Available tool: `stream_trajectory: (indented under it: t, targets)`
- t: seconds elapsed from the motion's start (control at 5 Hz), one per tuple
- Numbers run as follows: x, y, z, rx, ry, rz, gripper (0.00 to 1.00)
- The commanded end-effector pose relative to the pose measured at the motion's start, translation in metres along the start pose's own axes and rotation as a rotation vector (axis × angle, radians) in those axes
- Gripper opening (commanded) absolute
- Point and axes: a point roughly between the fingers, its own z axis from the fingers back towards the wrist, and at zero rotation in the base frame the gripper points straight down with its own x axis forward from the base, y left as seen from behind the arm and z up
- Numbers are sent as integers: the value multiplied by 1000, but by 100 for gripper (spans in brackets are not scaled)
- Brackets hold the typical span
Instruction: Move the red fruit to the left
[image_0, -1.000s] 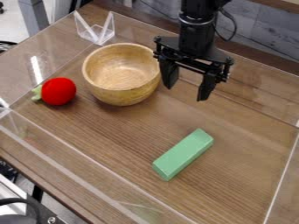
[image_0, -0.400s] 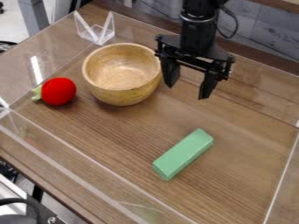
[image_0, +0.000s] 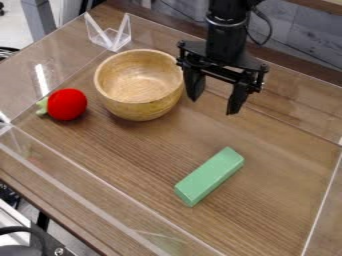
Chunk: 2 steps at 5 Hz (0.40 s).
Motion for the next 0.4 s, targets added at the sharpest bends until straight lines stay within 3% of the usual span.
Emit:
stream_trajectory:
  t: [0.0,0.2]
  targets:
    - [4,1,11,-7,-35,6,100]
    - [3,0,11,-7,-30,7,100]
